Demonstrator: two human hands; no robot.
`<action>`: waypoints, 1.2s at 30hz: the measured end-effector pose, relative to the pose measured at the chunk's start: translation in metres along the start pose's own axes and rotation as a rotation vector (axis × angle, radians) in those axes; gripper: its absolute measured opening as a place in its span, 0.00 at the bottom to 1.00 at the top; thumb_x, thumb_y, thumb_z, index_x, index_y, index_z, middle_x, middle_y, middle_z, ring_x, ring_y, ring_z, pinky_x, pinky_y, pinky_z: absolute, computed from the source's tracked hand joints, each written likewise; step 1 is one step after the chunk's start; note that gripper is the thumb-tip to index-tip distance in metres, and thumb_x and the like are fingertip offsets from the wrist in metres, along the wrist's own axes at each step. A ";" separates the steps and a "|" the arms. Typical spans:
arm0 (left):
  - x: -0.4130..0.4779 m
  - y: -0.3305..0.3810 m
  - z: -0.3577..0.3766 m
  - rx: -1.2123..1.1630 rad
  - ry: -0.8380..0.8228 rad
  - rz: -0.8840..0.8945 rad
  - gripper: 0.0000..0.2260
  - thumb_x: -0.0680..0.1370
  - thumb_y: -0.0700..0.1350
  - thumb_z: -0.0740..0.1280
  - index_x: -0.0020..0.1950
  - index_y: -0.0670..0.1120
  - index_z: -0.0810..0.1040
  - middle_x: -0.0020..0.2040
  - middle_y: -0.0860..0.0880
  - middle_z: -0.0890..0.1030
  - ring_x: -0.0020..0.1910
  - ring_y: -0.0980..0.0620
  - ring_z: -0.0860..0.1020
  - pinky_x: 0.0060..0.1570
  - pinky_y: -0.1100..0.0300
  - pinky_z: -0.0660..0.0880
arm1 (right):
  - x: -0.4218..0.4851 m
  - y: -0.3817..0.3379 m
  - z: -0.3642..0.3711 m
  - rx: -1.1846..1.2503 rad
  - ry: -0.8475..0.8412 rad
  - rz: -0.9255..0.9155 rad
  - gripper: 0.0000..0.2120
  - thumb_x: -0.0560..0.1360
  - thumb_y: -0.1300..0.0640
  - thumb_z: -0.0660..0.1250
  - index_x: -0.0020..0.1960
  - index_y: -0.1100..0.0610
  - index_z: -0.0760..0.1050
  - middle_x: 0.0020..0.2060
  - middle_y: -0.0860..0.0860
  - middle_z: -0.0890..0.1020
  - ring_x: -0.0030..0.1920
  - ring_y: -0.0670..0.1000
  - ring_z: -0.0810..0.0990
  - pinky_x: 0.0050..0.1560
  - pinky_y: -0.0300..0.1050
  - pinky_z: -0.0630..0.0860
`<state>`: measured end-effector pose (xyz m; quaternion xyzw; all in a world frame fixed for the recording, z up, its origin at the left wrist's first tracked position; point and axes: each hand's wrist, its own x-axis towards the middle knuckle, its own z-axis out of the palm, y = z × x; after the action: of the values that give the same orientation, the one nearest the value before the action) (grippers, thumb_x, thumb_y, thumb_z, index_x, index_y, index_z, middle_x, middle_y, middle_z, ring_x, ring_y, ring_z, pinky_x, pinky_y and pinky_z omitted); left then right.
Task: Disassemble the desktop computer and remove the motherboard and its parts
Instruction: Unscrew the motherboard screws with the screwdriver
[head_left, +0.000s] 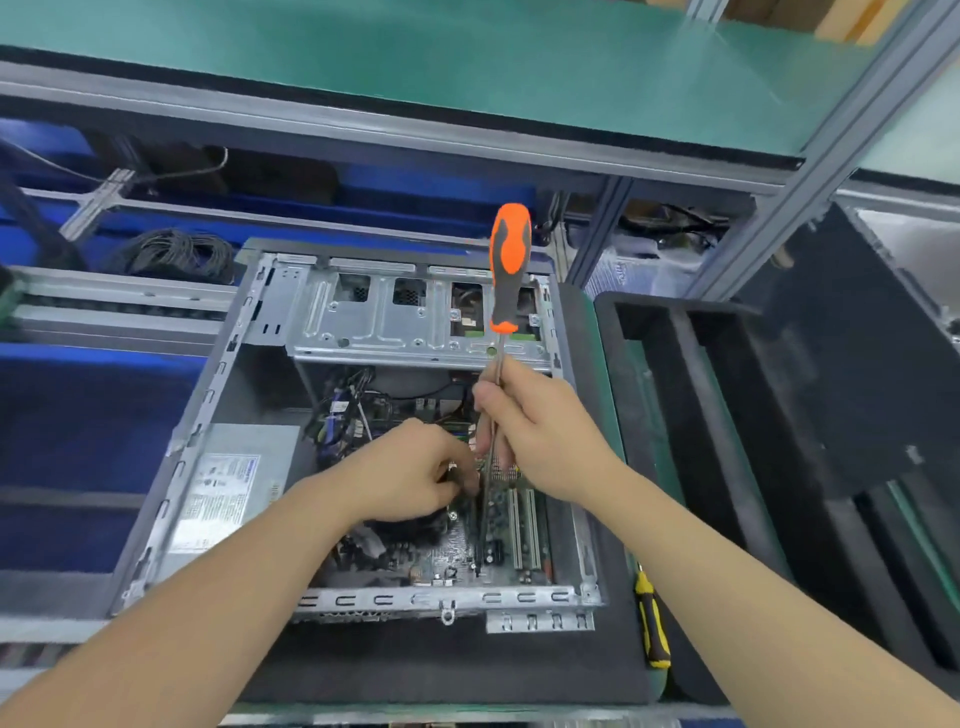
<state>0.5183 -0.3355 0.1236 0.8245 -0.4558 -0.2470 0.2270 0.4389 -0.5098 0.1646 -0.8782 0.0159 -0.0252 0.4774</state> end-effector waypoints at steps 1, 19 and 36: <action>0.000 0.001 -0.001 -0.003 -0.012 0.002 0.09 0.73 0.42 0.71 0.45 0.58 0.85 0.28 0.62 0.76 0.31 0.65 0.75 0.32 0.73 0.67 | 0.003 0.000 -0.002 0.023 0.017 0.005 0.09 0.84 0.51 0.57 0.48 0.52 0.70 0.32 0.49 0.84 0.26 0.50 0.78 0.35 0.46 0.76; -0.003 0.003 -0.008 -0.084 -0.186 0.032 0.03 0.73 0.59 0.75 0.43 0.65 0.83 0.27 0.57 0.69 0.27 0.56 0.67 0.32 0.58 0.67 | 0.027 -0.009 -0.037 0.263 0.261 0.042 0.11 0.86 0.56 0.57 0.46 0.55 0.71 0.30 0.56 0.83 0.23 0.55 0.75 0.24 0.37 0.69; 0.018 0.036 -0.013 -1.138 -0.106 -0.374 0.05 0.72 0.39 0.60 0.39 0.40 0.75 0.33 0.44 0.72 0.28 0.51 0.63 0.31 0.57 0.59 | -0.017 -0.006 -0.038 0.048 0.020 -0.013 0.02 0.81 0.56 0.66 0.52 0.52 0.73 0.32 0.50 0.84 0.29 0.47 0.78 0.36 0.35 0.72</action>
<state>0.5121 -0.3665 0.1514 0.6264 -0.1099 -0.5286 0.5623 0.4201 -0.5379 0.1899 -0.8662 0.0142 -0.0375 0.4982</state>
